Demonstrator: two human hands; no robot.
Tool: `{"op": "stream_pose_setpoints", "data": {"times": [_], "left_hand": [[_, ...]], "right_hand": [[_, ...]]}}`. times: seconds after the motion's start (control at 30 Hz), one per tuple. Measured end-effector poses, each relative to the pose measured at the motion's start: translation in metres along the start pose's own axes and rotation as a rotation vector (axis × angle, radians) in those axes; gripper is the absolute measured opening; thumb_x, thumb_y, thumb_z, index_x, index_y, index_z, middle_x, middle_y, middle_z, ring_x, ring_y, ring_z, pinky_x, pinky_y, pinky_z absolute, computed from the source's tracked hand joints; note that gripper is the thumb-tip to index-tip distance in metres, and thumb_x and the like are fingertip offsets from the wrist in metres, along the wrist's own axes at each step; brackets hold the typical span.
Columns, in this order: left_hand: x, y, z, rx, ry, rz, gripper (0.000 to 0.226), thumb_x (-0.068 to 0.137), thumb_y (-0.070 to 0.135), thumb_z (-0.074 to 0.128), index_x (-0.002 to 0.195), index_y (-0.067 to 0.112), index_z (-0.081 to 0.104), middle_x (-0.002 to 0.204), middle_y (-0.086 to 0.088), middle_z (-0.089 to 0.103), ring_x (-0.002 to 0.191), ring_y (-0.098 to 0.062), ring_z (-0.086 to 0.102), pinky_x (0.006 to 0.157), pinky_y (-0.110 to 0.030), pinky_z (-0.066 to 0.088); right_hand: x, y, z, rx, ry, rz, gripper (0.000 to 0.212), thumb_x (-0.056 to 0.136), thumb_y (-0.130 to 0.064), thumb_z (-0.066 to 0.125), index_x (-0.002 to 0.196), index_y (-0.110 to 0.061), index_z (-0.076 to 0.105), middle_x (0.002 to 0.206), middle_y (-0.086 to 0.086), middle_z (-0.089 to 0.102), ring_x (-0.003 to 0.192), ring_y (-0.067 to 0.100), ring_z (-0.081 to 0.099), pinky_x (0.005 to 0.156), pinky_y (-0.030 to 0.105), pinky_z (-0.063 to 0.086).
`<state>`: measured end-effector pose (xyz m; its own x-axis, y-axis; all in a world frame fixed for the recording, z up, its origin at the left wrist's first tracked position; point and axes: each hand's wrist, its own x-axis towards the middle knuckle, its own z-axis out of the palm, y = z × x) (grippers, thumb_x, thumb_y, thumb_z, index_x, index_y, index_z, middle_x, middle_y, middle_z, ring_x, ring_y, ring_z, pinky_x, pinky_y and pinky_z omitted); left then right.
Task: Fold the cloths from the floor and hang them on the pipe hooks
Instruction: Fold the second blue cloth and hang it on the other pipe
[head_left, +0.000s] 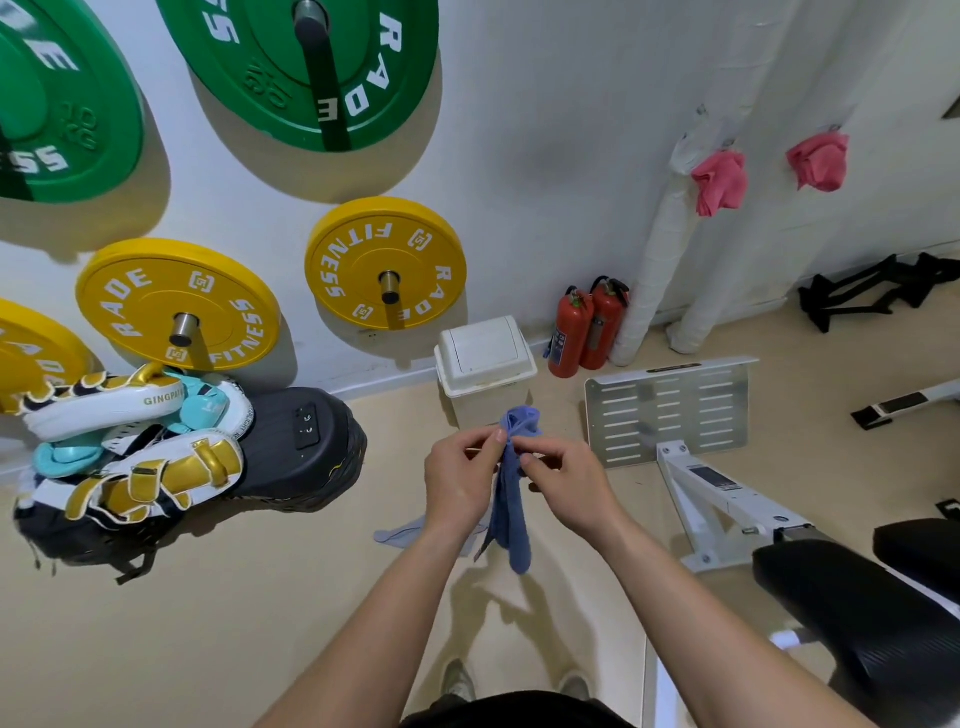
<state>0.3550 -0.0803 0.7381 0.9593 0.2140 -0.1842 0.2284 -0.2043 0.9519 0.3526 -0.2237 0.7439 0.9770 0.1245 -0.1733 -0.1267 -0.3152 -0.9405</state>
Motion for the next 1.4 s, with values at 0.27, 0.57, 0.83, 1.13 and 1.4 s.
{"op": "stream_pose_setpoints", "data": {"times": [0.27,0.57,0.83,1.13,1.4], "left_hand": [[0.016,-0.004,-0.019,0.081,-0.096,0.055,0.021,0.088,0.006,0.068,0.097,0.023,0.074,0.093,0.005,0.074,0.088,-0.012,0.067,0.075,-0.015,0.052],[0.012,0.002,-0.035,0.194,-0.170,0.122,0.024,0.088,0.006,0.064,0.089,0.028,0.073,0.092,0.015,0.072,0.088,-0.001,0.064,0.077,-0.016,0.051],[0.007,-0.007,-0.057,0.355,-0.238,0.161,0.024,0.086,0.007,0.068,0.088,0.031,0.074,0.092,0.016,0.071,0.088,-0.001,0.062,0.081,-0.024,0.050],[0.016,-0.025,-0.070,0.531,-0.108,0.229,0.019,0.090,0.014,0.066,0.095,0.031,0.074,0.093,0.018,0.068,0.087,-0.001,0.062,0.078,-0.020,0.050],[0.025,-0.033,-0.063,0.568,-0.098,0.116,0.018,0.093,0.016,0.058,0.091,0.033,0.062,0.091,0.016,0.068,0.089,-0.008,0.063,0.080,-0.030,0.053]], "right_hand": [[0.006,0.001,-0.004,-0.078,-0.040,-0.028,0.030,0.093,-0.006,0.057,0.110,-0.024,0.075,0.110,-0.009,0.066,0.100,0.004,0.061,0.084,0.018,0.047],[0.026,0.014,-0.013,-0.354,0.031,0.073,0.022,0.082,-0.037,0.072,0.103,-0.031,0.069,0.108,-0.009,0.055,0.097,0.008,0.055,0.084,0.030,0.047],[0.025,0.012,-0.007,-0.466,-0.197,0.174,0.018,0.074,-0.011,0.063,0.074,-0.028,0.067,0.081,-0.009,0.068,0.073,0.014,0.064,0.063,0.028,0.052],[0.028,-0.002,-0.030,-0.469,-0.296,0.273,0.021,0.077,0.005,0.065,0.090,-0.011,0.059,0.094,0.012,0.068,0.069,0.026,0.071,0.060,0.036,0.063],[0.029,-0.030,-0.027,-0.554,-0.412,0.072,0.034,0.085,0.008,0.044,0.087,-0.014,0.069,0.092,0.003,0.068,0.058,0.012,0.069,0.054,0.016,0.052]]}}
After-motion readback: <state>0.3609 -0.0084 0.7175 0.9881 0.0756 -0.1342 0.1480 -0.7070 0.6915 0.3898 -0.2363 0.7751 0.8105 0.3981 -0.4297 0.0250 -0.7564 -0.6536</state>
